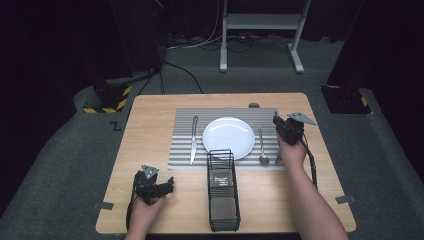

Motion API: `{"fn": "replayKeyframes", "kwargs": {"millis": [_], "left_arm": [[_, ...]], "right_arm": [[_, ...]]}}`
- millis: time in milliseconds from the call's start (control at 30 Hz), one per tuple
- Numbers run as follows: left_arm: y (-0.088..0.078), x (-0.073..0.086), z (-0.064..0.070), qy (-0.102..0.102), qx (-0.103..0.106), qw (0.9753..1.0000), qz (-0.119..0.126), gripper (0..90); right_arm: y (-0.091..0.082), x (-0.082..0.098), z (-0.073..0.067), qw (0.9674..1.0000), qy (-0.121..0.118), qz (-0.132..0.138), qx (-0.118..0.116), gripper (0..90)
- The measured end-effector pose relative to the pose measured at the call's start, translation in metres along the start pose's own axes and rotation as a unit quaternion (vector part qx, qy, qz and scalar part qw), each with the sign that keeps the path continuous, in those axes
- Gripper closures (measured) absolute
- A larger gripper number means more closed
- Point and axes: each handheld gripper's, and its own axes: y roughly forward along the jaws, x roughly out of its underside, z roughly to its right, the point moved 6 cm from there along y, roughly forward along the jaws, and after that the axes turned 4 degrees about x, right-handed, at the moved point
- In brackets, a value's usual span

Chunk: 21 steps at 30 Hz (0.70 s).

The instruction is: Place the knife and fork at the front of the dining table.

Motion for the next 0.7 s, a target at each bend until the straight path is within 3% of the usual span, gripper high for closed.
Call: {"fn": "replayKeyframes", "kwargs": {"millis": [467, 567, 700], "left_arm": [[0.000, 0.000, 0.000, -0.001, 0.002, 1.0000, 0.000, 14.4], [0.000, 0.000, 0.000, -0.001, 0.003, 1.0000, 0.000, 14.4], [0.000, 0.000, 0.000, -0.001, 0.003, 1.0000, 0.000, 14.4]], "right_arm": [[0.013, 0.007, 0.001, 0.9996, -0.002, -0.026, 0.010, 83.1], [0.019, 0.017, 0.006, 0.9984, 0.017, -0.052, 0.013, 82.4], [0.022, 0.022, 0.009, 0.9977, 0.022, -0.062, 0.014, 81.8]]}}
